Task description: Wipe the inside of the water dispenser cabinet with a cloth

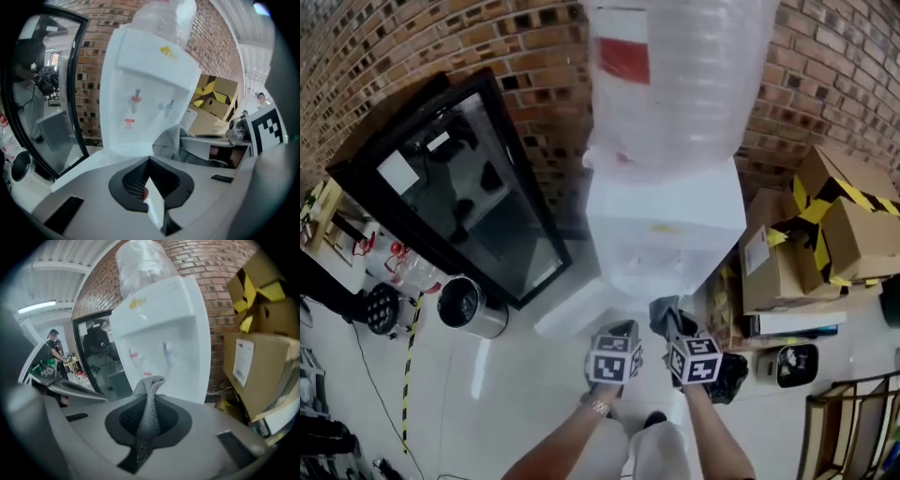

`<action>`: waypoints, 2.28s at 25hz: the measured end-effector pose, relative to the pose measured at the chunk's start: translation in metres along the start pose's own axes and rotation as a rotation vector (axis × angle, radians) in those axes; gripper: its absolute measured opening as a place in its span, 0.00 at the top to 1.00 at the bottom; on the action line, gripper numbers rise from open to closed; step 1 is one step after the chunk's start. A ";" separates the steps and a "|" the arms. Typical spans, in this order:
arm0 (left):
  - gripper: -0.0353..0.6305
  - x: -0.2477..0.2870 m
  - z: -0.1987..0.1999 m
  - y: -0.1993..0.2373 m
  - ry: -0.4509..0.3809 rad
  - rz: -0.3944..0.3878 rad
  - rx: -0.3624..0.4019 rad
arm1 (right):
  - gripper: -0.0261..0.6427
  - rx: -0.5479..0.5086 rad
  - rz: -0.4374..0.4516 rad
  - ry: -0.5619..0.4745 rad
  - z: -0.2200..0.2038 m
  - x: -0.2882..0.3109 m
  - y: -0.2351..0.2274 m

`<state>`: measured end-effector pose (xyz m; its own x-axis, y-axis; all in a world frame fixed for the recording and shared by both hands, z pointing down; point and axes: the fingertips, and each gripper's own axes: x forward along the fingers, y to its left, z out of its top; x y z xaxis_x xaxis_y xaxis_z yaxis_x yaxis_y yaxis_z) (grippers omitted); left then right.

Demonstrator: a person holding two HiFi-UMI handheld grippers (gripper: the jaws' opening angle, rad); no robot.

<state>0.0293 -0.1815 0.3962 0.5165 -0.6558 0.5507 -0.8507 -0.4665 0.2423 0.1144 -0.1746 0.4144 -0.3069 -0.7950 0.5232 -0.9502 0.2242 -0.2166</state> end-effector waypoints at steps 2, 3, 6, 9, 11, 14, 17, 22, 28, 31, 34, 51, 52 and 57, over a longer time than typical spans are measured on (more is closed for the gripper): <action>0.94 0.034 -0.035 0.013 0.008 -0.015 0.021 | 0.94 -0.003 0.012 0.003 -0.049 0.031 -0.013; 0.94 0.051 -0.049 0.021 0.007 -0.022 0.034 | 0.94 -0.012 0.016 0.006 -0.070 0.050 -0.020; 0.94 0.094 -0.084 0.051 0.001 -0.014 0.101 | 0.94 -0.037 0.035 0.001 -0.119 0.109 -0.038; 0.94 0.132 -0.117 0.086 -0.002 0.029 0.157 | 0.94 -0.057 0.052 -0.024 -0.153 0.167 -0.051; 0.94 0.154 -0.134 0.097 -0.024 0.031 0.163 | 0.94 -0.074 0.048 -0.048 -0.170 0.199 -0.058; 0.94 0.180 -0.148 0.104 -0.056 0.011 0.169 | 0.94 -0.112 0.048 -0.092 -0.181 0.241 -0.061; 0.94 0.193 -0.150 0.114 -0.068 0.017 0.187 | 0.94 -0.148 0.061 -0.128 -0.187 0.274 -0.060; 0.94 0.197 -0.156 0.112 -0.055 0.032 0.180 | 0.94 -0.095 0.049 -0.184 -0.175 0.304 -0.068; 0.94 0.195 -0.154 0.118 -0.068 0.049 0.183 | 0.94 -0.123 0.054 -0.285 -0.148 0.312 -0.055; 0.94 0.190 -0.156 0.124 -0.073 0.058 0.164 | 0.94 -0.108 0.052 -0.319 -0.138 0.319 -0.054; 0.94 0.187 -0.162 0.123 -0.065 0.054 0.158 | 0.94 -0.149 0.060 -0.264 -0.153 0.341 -0.052; 0.94 0.185 -0.162 0.114 -0.062 0.028 0.177 | 0.94 -0.184 0.053 -0.286 -0.144 0.327 -0.060; 0.94 0.184 -0.163 0.114 -0.060 0.026 0.176 | 0.94 -0.186 0.053 -0.271 -0.148 0.332 -0.059; 0.94 0.175 -0.164 0.119 -0.052 0.038 0.188 | 0.94 -0.211 0.053 -0.094 -0.204 0.365 -0.057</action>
<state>0.0028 -0.2546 0.6521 0.4930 -0.7024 0.5135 -0.8387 -0.5405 0.0659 0.0455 -0.3624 0.7853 -0.3592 -0.8257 0.4350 -0.9264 0.3720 -0.0590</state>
